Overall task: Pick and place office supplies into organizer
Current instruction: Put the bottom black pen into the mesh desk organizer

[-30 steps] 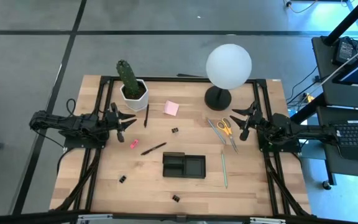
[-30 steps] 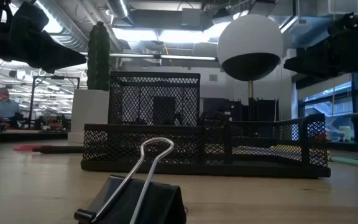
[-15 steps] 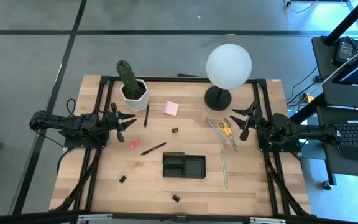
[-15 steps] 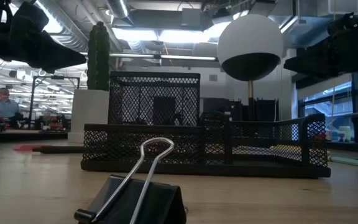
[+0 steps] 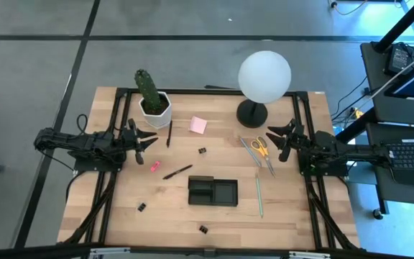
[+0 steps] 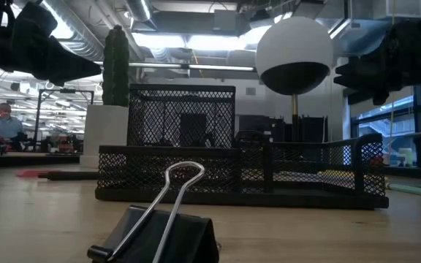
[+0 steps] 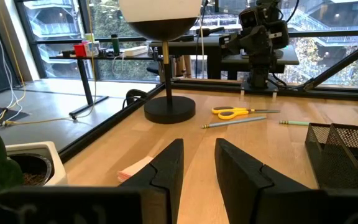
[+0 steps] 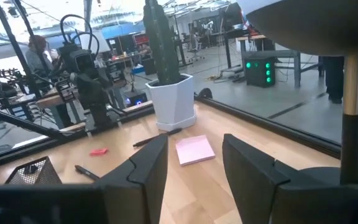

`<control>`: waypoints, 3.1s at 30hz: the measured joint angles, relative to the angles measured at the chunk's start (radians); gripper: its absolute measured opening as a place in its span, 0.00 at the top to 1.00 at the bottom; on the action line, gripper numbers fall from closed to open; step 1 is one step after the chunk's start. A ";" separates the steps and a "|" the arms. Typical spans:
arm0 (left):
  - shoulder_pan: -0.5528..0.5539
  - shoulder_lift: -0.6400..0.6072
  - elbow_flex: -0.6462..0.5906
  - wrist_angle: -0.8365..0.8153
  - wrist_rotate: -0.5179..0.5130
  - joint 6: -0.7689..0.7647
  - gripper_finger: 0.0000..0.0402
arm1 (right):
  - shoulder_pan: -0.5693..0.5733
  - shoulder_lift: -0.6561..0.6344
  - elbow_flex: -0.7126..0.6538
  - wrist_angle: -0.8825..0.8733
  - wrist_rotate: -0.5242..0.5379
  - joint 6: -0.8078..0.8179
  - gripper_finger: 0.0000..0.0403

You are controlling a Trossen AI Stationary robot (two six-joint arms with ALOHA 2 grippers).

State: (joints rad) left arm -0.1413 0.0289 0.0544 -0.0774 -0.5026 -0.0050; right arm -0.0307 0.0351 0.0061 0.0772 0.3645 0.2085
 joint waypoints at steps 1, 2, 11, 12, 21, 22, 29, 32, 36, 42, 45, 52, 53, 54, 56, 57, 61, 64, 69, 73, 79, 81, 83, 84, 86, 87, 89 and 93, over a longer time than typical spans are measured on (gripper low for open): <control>0.000 0.000 0.000 0.000 0.000 0.000 0.79 | 0.000 0.000 0.000 0.000 0.000 0.000 0.62; 0.000 0.000 0.000 0.000 -0.001 0.000 0.79 | 0.000 0.000 0.000 0.000 0.000 0.000 0.62; 0.000 0.000 0.000 0.000 0.060 0.068 0.78 | 0.000 0.000 0.000 0.000 0.000 0.053 0.62; 0.000 0.000 0.000 0.000 0.073 0.081 0.77 | 0.000 0.000 0.000 0.000 0.000 0.066 0.62; 0.000 0.000 0.000 0.000 0.128 0.124 0.61 | 0.000 0.000 0.000 0.000 0.000 0.102 0.62; 0.000 0.000 0.000 0.000 0.129 0.124 0.59 | 0.000 0.000 0.000 0.000 0.000 0.102 0.62; 0.000 0.000 0.000 0.000 0.130 0.123 0.54 | 0.000 0.000 0.000 0.000 0.000 0.100 0.62; 0.000 0.000 0.000 0.000 0.131 0.123 0.54 | 0.000 0.000 0.000 0.000 0.000 0.098 0.62; -0.001 0.000 0.000 0.016 0.153 0.123 0.54 | 0.000 0.000 0.000 0.000 0.000 0.098 0.62; -0.001 0.070 0.000 0.080 0.167 0.124 0.54 | 0.000 0.000 0.000 0.000 0.001 0.100 0.62; -0.001 0.156 0.001 0.123 0.184 0.124 0.54 | 0.000 0.000 0.000 0.000 0.001 0.101 0.62; -0.034 0.446 0.122 0.120 0.190 0.098 0.54 | 0.000 0.000 0.000 0.000 0.001 0.101 0.62; -0.045 0.494 0.152 0.113 0.190 0.098 0.54 | 0.000 0.000 0.000 0.000 0.001 0.101 0.62; -0.057 0.541 0.183 0.096 0.189 0.097 0.54 | 0.000 0.000 0.000 0.000 0.001 0.101 0.62; -0.083 0.634 0.251 0.037 0.189 0.091 0.54 | 0.000 0.000 0.000 0.000 0.001 0.101 0.62; -0.095 0.681 0.289 -0.010 0.186 0.076 0.54 | 0.000 0.000 0.000 0.000 0.001 0.101 0.62; -0.131 0.855 0.435 -0.224 0.180 -0.080 0.54 | 0.000 0.000 0.000 0.000 0.001 0.101 0.62; -0.151 0.976 0.523 -0.365 0.180 -0.199 0.54 | 0.000 0.000 0.000 0.000 0.001 0.101 0.62; -0.169 1.150 0.630 -0.495 0.222 -0.386 0.54 | 0.000 0.000 0.000 0.000 0.001 0.100 0.62; -0.181 1.265 0.693 -0.503 0.316 -0.508 0.54 | 0.000 0.000 0.000 0.000 0.001 0.098 0.62; -0.195 1.413 0.789 -0.549 0.386 -0.550 0.54 | 0.000 0.002 0.000 0.000 0.001 0.102 0.62; -0.194 1.458 0.822 -0.599 0.386 -0.577 0.54 | 0.000 0.002 0.000 0.000 0.000 0.102 0.62; -0.194 1.501 0.850 -0.655 0.386 -0.612 0.54 | 0.000 0.002 0.000 0.000 0.000 0.103 0.62; -0.198 1.523 0.863 -0.680 0.386 -0.632 0.54 | 0.000 0.002 0.000 0.000 0.000 0.103 0.62; -0.201 1.560 0.880 -0.723 0.386 -0.664 0.55 | 0.000 0.002 0.000 0.000 0.001 0.103 0.62; -0.201 1.577 0.886 -0.733 0.390 -0.681 0.56 | 0.000 0.002 0.000 0.000 0.000 0.103 0.62; -0.200 1.606 0.893 -0.734 0.399 -0.714 0.57 | 0.000 0.002 0.000 0.000 0.000 0.104 0.62; -0.197 1.639 0.903 -0.729 0.427 -0.743 0.58 | 0.000 0.002 0.000 0.000 0.000 0.103 0.62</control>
State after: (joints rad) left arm -0.3386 1.6682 0.9569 -0.8061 -0.0751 -0.7481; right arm -0.0303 0.0369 0.0060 0.0769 0.3644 0.3119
